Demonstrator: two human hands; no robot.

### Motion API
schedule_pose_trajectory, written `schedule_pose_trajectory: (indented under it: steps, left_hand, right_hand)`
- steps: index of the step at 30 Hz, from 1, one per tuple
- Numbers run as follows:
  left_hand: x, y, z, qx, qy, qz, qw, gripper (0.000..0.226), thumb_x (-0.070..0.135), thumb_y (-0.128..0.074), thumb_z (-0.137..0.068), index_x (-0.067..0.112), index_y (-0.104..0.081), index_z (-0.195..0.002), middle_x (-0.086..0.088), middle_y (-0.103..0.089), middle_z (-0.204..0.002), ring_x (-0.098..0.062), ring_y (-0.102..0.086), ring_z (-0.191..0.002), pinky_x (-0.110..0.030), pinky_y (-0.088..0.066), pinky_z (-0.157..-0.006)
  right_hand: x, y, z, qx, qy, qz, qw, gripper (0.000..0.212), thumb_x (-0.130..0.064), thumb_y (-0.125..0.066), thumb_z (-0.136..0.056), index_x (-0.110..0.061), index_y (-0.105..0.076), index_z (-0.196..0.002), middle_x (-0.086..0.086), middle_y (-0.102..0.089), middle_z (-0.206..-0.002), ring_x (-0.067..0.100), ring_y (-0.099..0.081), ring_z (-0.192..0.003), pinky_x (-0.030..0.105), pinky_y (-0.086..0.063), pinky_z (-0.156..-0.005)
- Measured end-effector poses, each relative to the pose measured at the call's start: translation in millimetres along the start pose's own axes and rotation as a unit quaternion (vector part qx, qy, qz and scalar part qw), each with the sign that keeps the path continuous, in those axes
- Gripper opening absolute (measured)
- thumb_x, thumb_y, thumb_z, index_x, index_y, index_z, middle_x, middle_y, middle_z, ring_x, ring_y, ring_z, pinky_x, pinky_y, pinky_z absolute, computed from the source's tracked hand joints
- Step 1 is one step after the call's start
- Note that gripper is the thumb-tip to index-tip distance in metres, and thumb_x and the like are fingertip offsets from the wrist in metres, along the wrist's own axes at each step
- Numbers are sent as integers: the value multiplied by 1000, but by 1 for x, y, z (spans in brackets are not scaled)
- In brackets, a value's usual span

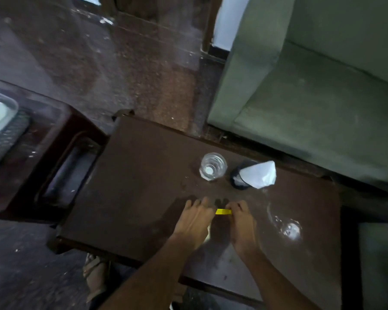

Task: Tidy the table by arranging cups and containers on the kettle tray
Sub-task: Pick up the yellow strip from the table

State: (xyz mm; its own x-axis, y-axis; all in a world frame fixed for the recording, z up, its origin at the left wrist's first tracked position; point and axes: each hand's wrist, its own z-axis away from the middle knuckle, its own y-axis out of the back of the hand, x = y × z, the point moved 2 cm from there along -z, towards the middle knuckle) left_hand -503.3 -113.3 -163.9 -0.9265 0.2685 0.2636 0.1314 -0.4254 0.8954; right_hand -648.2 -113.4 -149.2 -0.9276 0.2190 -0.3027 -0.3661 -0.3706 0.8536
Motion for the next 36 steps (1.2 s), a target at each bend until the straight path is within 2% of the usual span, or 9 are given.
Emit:
schedule_pose_trajectory:
  steps: [3, 6, 11, 14, 17, 20, 24, 30, 36]
  left_hand:
    - [-64, 43, 19, 86, 72, 62, 992, 55, 5, -61, -75, 23, -50, -126, -1, -56, -122, -30, -61, -111, -44, -42, -95]
    - [-126, 80, 44, 171, 141, 120, 968, 51, 7, -64, -81, 23, -50, -128, 3, -57, -120, -27, -59, -114, -43, -42, -96]
    - [-243, 141, 118, 335, 236, 195, 891, 27, 0, -60, -91, 17, -61, -112, -4, -62, -106, -36, -63, -100, -46, -47, -83]
    - [-306, 157, 167, 406, 308, 231, 829, 22, 3, -61, -93, 15, -64, -112, -7, -64, -110, -38, -65, -100, -52, -51, -85]
    - [-358, 156, 210, 450, 362, 244, 779, 22, 3, -62, -95, 13, -65, -114, -9, -66, -112, -35, -64, -101, -48, -51, -86]
    - [-398, 147, 248, 468, 404, 247, 746, 19, 4, -59, -99, 12, -65, -115, -9, -65, -113, -33, -63, -100, -45, -46, -86]
    - [-429, 133, 280, 461, 442, 247, 729, 17, 8, -58, -99, 12, -65, -113, -9, -60, -116, -35, -61, -101, -50, -50, -84]
    - [-454, 120, 290, 382, 474, 242, 755, 27, 7, -56, -98, 15, -67, -121, -8, -60, -117, -35, -64, -100, -53, -52, -81]
    - [-463, 110, 285, 343, 498, 211, 768, 34, 10, -57, -97, 25, -73, -124, -3, -65, -116, -32, -63, -109, -46, -46, -91]
  right_hand:
    - [-72, 10, -13, 14, 89, -33, 995, 28, -1, -56, -99, -11, -67, -122, 10, -60, -127, 31, -65, -110, 40, -48, -92]
    - [-145, 15, -24, 25, 160, -50, 986, 25, -10, -54, -104, -10, -67, -125, 10, -60, -128, 29, -62, -115, 38, -45, -97]
    - [-303, 6, -27, 66, 310, -92, 944, 24, -9, -61, -99, -17, -68, -120, 4, -58, -115, 26, -65, -99, 42, -53, -87]
    - [-401, -12, -22, 68, 367, -117, 920, 27, -5, -65, -93, -18, -70, -116, 3, -59, -115, 24, -64, -101, 36, -50, -89]
    - [-485, -37, -9, 46, 417, -118, 900, 28, -3, -65, -91, -14, -72, -116, 8, -63, -112, 28, -64, -103, 37, -49, -94]
    - [-546, -63, 8, 5, 438, -121, 891, 28, 0, -66, -87, -10, -70, -113, 13, -67, -108, 34, -66, -100, 47, -53, -90]
    - [-587, -99, 27, -30, 451, -87, 888, 27, -2, -64, -86, -14, -64, -110, 7, -68, -109, 31, -64, -104, 43, -51, -90]
    - [-598, -137, 29, -27, 422, -37, 905, 38, -3, -55, -93, -15, -66, -127, 9, -70, -122, 30, -64, -114, 35, -45, -93]
    - [-593, -146, 27, 1, 458, -31, 888, 35, -7, -48, -91, -20, -70, -114, 6, -72, -112, 29, -66, -102, 15, -26, -74]
